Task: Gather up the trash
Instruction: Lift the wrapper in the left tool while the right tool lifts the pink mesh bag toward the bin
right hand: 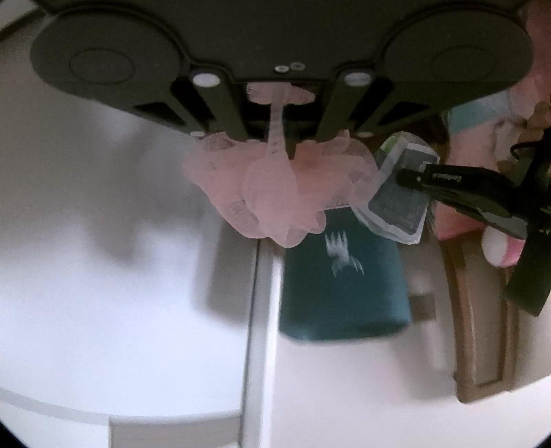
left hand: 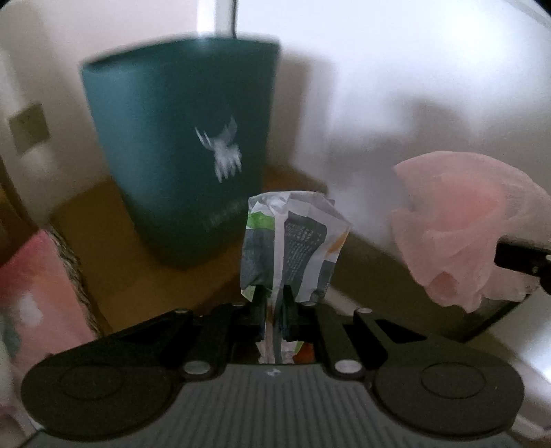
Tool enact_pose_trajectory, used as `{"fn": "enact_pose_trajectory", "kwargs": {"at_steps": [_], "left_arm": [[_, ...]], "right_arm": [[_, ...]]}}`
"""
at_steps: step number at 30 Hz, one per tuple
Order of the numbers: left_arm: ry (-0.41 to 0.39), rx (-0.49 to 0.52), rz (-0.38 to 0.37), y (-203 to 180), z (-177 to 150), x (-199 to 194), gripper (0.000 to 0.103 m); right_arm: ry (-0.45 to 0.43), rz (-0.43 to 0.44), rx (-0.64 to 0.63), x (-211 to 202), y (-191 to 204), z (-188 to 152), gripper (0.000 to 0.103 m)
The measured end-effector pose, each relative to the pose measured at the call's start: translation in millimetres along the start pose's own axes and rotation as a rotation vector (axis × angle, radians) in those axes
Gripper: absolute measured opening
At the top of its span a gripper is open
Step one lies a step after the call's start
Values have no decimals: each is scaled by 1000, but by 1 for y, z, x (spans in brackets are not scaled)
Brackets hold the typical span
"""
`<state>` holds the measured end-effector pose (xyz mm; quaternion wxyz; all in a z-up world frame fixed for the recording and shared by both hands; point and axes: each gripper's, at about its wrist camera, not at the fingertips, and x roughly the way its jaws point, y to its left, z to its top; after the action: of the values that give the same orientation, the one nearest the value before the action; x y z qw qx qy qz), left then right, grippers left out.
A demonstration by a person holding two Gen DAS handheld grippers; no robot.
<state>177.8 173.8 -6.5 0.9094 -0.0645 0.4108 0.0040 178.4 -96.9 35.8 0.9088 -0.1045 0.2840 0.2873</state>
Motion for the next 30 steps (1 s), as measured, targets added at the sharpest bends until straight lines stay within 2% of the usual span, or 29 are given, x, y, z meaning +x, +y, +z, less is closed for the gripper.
{"fn": "enact_pose_trajectory", "kwargs": {"at_steps": [9, 14, 23, 30], "left_arm": [[-192, -53, 61, 49, 71, -68, 8], [-272, -55, 119, 69, 114, -99, 8], [-302, -77, 170, 108, 178, -92, 8], [-258, -87, 220, 120, 209, -47, 8]], "right_arm": [[-120, 6, -111, 0, 31, 86, 0], [-168, 3, -149, 16, 47, 129, 0], [-206, -20, -166, 56, 62, 187, 0], [-177, -31, -143, 103, 65, 206, 0]]}}
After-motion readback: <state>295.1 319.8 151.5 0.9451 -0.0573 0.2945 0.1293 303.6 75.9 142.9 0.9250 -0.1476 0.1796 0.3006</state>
